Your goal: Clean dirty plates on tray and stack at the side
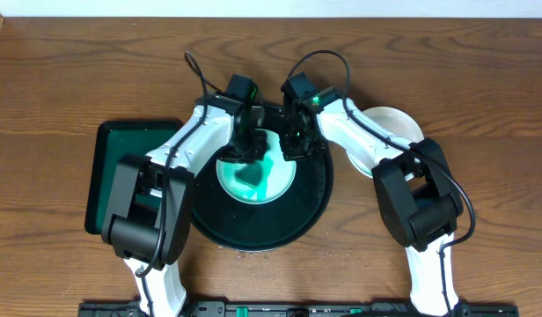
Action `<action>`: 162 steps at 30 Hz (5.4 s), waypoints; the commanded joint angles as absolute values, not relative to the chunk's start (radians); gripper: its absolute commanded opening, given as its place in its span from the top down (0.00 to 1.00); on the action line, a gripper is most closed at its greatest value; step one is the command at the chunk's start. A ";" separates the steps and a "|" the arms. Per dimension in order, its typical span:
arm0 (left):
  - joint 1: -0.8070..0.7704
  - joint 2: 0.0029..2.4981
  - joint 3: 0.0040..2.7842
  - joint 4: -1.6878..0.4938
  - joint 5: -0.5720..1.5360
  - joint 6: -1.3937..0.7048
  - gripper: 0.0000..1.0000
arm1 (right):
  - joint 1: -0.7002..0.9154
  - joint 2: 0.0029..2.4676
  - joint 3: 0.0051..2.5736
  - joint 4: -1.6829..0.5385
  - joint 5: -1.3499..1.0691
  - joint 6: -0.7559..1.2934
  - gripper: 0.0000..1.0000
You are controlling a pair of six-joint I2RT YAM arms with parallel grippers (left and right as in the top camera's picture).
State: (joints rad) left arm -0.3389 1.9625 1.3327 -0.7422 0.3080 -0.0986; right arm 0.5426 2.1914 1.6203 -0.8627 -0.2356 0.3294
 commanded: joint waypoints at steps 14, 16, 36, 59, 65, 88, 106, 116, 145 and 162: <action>-0.355 1.985 1.319 -0.828 -0.191 -0.403 0.93 | 0.537 2.207 1.618 -0.856 -0.207 0.343 0.99; -0.358 1.985 1.319 -0.821 0.094 -0.256 0.93 | 0.537 2.207 1.618 -0.857 -0.207 0.343 0.99; -0.377 1.985 1.319 -0.791 -0.189 -0.485 0.93 | 0.537 2.207 1.618 -0.861 -0.207 0.339 0.99; -0.381 1.966 1.327 -0.769 -0.371 -0.536 0.93 | 0.537 2.207 1.618 -0.861 -0.207 0.336 0.99; -0.381 1.911 1.377 -0.834 -0.374 -0.529 0.93 | 0.537 2.207 1.618 -0.864 -0.207 0.344 0.99; -0.142 1.760 1.586 -1.056 -0.026 -0.397 0.93 | 0.640 1.781 1.642 -0.958 0.495 0.192 0.99; -0.117 1.760 1.572 -0.948 0.012 -0.451 0.93 | 1.096 1.734 1.642 -0.987 1.489 0.216 0.99; -0.106 1.760 1.572 -0.948 0.012 -0.451 0.93 | 1.118 1.734 1.642 -1.051 1.401 0.250 0.99; -0.108 1.760 1.572 -0.981 0.012 -0.442 0.93 | -0.127 1.742 1.278 -0.862 -0.049 0.223 0.99; 0.062 1.723 1.535 -1.036 -0.063 -0.127 0.93 | 0.109 1.741 1.489 -0.878 -0.162 0.141 0.01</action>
State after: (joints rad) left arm 0.0132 1.7149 1.5665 -1.0298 -0.0223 -0.2047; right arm 0.0502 1.7542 1.4769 -0.8772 -0.1902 0.1452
